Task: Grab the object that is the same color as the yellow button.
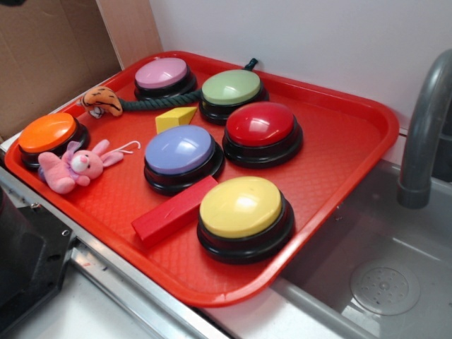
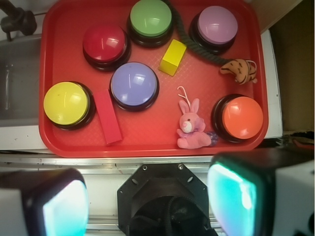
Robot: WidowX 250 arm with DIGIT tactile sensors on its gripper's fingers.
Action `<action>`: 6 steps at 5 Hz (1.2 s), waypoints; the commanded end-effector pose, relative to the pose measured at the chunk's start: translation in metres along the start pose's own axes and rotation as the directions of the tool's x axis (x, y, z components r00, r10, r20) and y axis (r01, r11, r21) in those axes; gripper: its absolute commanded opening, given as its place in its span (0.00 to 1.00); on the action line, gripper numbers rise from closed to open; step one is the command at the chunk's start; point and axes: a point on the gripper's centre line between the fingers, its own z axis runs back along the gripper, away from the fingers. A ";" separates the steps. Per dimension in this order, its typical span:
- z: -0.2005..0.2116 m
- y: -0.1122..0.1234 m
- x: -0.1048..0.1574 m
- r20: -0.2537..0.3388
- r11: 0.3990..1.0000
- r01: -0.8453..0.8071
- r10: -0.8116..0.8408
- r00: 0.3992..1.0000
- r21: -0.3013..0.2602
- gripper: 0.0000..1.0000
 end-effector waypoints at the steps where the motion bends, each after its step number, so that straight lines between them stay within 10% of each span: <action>1: 0.000 0.000 0.000 0.000 1.000 0.000 0.000 1.000 0.000 1.00; 6: -0.106 0.037 0.096 0.112 0.918 -0.392 0.396 0.912 -0.054 1.00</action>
